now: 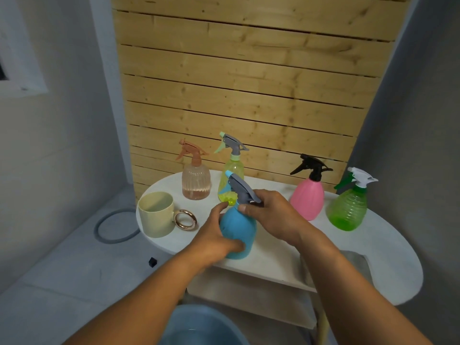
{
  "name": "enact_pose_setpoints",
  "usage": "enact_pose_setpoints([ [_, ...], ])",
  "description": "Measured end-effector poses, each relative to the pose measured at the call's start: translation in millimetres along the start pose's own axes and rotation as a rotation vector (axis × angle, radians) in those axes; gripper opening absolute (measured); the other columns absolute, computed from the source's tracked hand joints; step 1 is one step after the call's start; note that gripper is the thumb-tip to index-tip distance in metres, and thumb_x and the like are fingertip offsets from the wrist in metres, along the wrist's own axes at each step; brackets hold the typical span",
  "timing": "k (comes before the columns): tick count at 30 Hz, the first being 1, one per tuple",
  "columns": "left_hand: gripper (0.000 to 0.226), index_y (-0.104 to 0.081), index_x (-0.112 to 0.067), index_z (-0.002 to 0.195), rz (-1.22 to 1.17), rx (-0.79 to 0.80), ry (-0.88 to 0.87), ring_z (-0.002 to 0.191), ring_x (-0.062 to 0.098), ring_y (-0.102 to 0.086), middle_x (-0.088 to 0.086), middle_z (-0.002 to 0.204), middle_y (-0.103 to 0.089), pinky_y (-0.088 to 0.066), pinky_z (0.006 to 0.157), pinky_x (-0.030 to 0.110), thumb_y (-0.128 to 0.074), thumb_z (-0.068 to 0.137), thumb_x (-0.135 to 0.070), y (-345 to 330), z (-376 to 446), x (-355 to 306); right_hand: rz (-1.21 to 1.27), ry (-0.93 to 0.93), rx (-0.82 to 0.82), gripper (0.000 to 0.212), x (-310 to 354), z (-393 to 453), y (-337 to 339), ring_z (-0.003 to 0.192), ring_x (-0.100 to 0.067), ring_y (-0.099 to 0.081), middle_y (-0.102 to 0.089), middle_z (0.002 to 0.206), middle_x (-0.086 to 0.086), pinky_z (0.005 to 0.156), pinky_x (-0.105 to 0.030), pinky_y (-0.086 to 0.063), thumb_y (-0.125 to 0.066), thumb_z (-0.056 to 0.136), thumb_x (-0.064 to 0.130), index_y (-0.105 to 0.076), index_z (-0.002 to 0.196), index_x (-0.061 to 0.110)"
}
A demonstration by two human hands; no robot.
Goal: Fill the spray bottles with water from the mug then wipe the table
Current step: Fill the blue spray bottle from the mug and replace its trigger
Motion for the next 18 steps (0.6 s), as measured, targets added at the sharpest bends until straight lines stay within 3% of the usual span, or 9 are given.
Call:
enact_pose_setpoints([
  [1, 0.103, -0.038, -0.038, 0.148, 0.038, -0.022, -0.011, 0.109, 0.011, -0.064, -0.008, 0.127, -0.059, -0.059, 0.080, 0.027, -0.097, 0.065, -0.022, 2.6, 3.1, 1.1, -0.008, 0.000, 0.004, 0.006, 0.5, -0.5, 0.5, 0.076, -0.009, -0.055, -0.067, 0.087, 0.000, 0.069, -0.028, -0.043, -0.068, 0.097, 0.028, -0.069, 0.095, 0.022],
  [3, 0.103, -0.050, -0.042, 0.137, 0.199, -0.133, -0.035, 0.107, 0.015, -0.065, -0.005, 0.121, -0.061, -0.062, 0.084, 0.037, -0.099, 0.047, -0.052, 8.5, 7.7, 0.5, -0.035, -0.005, -0.007, 0.013, 1.1, -1.1, 1.3, 0.068, -0.005, -0.050, -0.059, 0.077, 0.009, 0.062, -0.022, -0.039, -0.069, 0.096, 0.030, -0.064, 0.084, 0.029],
  [6, 0.105, -0.046, -0.036, 0.128, 0.461, -0.325, 0.007, 0.110, 0.016, -0.053, -0.006, 0.117, -0.047, -0.057, 0.088, 0.038, -0.087, 0.040, -0.077, 5.1, 0.6, -5.6, -0.101, -0.002, -0.079, 0.012, 1.6, -1.0, 6.6, 0.074, -0.007, -0.056, -0.061, 0.082, 0.012, 0.064, -0.025, -0.042, -0.073, 0.092, 0.038, -0.064, 0.085, 0.033],
  [9, 0.101, -0.040, -0.028, 0.120, 0.532, -0.432, 0.003, 0.114, 0.018, -0.046, -0.006, 0.117, -0.039, -0.052, 0.089, 0.038, -0.086, 0.045, -0.078, -2.6, -6.5, -15.6, -0.154, -0.004, -0.111, 0.013, 2.3, -1.8, 8.9, 0.082, -0.009, -0.058, -0.060, 0.087, 0.013, 0.069, -0.028, -0.045, -0.073, 0.090, 0.042, -0.064, 0.092, 0.032],
  [13, 0.101, -0.023, -0.043, 0.127, 0.181, -0.175, 0.011, 0.111, 0.014, -0.057, -0.009, 0.127, -0.045, -0.059, 0.088, 0.037, -0.096, 0.057, -0.050, -15.1, 3.1, 0.5, -0.180, 0.003, -0.093, 0.014, 5.5, -2.7, 9.9, 0.080, -0.007, -0.055, -0.057, 0.088, 0.015, 0.066, -0.025, -0.041, -0.072, 0.092, 0.041, -0.064, 0.095, 0.029],
  [15, 0.093, -0.030, -0.047, 0.127, 0.153, -0.080, -0.050, 0.109, 0.009, -0.062, -0.011, 0.126, -0.055, -0.061, 0.090, 0.039, -0.094, 0.061, -0.032, -15.0, 1.3, -4.2, -0.153, 0.008, -0.078, 0.020, 7.5, -1.5, 9.0, 0.086, -0.011, -0.059, -0.062, 0.093, 0.011, 0.070, -0.029, -0.048, -0.072, 0.090, 0.044, -0.066, 0.101, 0.028],
  [18, 0.093, -0.040, -0.049, 0.127, 0.188, -0.120, -0.030, 0.108, 0.011, -0.064, -0.016, 0.120, -0.060, -0.061, 0.090, 0.043, -0.093, 0.050, -0.041, -7.8, 1.3, -1.7, -0.159, 0.011, -0.141, 0.025, 12.8, 2.3, 14.4, 0.089, -0.017, -0.063, -0.068, 0.094, 0.006, 0.079, -0.042, -0.054, -0.071, 0.089, 0.047, -0.068, 0.105, 0.028],
])
Point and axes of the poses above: each hand's wrist, its own z-axis towards the middle knuckle, its own y-axis out of the back of the hand, x = y × z, the point moved 9 cm from there along z, towards the middle knuckle
